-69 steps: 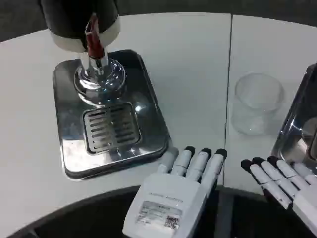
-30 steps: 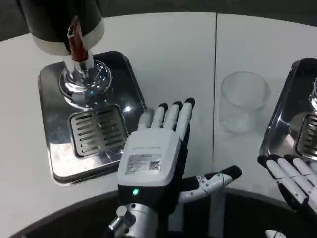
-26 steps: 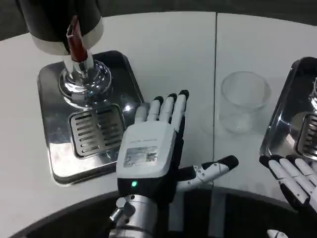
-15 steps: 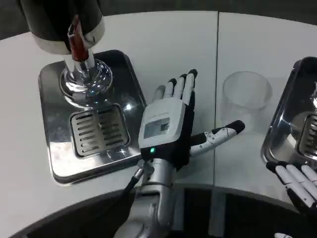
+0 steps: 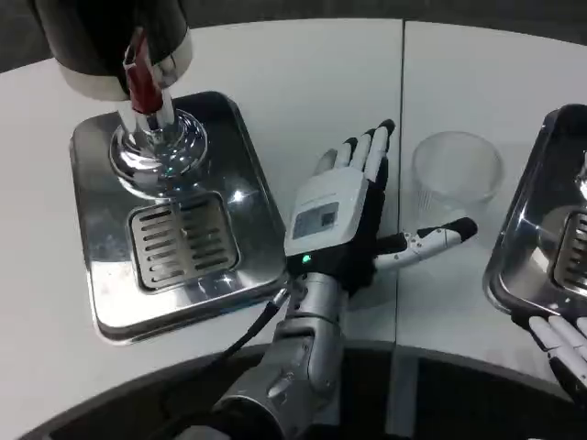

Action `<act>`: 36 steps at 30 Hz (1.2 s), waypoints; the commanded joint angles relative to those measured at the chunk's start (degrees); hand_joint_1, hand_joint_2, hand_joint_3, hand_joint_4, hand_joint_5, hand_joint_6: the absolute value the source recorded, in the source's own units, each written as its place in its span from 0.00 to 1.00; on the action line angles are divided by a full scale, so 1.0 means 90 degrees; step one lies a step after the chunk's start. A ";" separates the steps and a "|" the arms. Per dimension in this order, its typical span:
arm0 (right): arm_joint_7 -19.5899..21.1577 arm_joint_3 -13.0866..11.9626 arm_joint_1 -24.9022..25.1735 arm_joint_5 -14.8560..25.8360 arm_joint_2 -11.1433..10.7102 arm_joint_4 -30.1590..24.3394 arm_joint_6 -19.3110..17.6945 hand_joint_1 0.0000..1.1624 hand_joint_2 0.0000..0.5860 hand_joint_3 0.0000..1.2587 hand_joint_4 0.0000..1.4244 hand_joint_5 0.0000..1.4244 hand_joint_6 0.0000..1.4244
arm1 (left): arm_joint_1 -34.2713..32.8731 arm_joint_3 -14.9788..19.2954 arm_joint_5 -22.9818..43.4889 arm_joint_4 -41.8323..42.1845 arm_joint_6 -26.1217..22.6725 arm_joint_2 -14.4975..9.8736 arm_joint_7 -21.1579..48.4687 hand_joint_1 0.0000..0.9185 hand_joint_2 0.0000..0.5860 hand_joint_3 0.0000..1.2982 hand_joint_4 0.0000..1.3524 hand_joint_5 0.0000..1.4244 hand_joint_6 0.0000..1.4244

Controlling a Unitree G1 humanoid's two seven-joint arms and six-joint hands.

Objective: Grasp the cup under the faucet to collect the drink, then remove the cup.

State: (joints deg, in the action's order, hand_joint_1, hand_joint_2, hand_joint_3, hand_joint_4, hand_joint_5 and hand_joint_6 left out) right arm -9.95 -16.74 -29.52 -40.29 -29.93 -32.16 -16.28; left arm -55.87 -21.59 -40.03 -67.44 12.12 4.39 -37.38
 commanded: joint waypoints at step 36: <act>-0.0631 -0.0549 -0.0291 0.0740 0.0094 -0.0380 0.0508 0.11 0.81 0.00 0.00 0.00 0.00 | -0.1215 -0.0307 0.0681 -0.1106 -0.0133 0.0997 0.0639 0.44 0.14 0.19 0.16 0.29 0.25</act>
State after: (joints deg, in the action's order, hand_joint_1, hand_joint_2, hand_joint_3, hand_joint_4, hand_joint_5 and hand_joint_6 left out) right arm -15.13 -21.24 -31.25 -34.31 -29.54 -34.68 -12.04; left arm -65.87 -23.90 -33.95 -76.73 11.66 6.48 -32.38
